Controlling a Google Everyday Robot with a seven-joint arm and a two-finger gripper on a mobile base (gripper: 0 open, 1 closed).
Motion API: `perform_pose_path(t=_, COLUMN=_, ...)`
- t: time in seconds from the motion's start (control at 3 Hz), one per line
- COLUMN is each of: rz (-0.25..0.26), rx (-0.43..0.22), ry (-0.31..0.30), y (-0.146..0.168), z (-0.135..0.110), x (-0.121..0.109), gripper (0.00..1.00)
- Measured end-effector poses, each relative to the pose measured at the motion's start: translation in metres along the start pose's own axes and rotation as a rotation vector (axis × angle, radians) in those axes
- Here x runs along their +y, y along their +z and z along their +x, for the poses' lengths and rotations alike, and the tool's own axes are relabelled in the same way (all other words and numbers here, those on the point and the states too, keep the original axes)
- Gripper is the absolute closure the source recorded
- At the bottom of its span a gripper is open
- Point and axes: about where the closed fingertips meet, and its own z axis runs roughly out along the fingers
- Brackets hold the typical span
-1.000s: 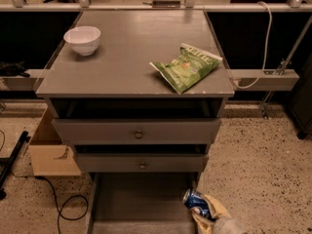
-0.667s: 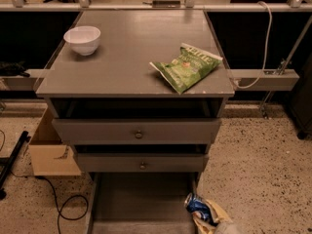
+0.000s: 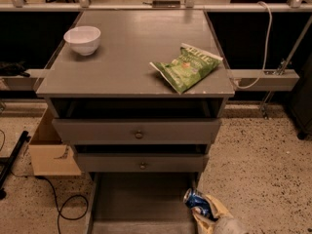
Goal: Pick pepsi can from bottom drawer and place on counter
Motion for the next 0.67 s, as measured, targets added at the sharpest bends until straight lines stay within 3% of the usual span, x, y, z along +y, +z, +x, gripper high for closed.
perform_pose_path(t=0.33, rz=0.058, rx=-0.01, ry=-0.038, y=-0.013, z=-0.02, x=-0.06, gripper=1.0)
perform_pose_path(t=0.67, rz=0.095, rx=-0.014, ry=-0.066, y=-0.027, z=-0.034, x=-0.102, gripper=1.0)
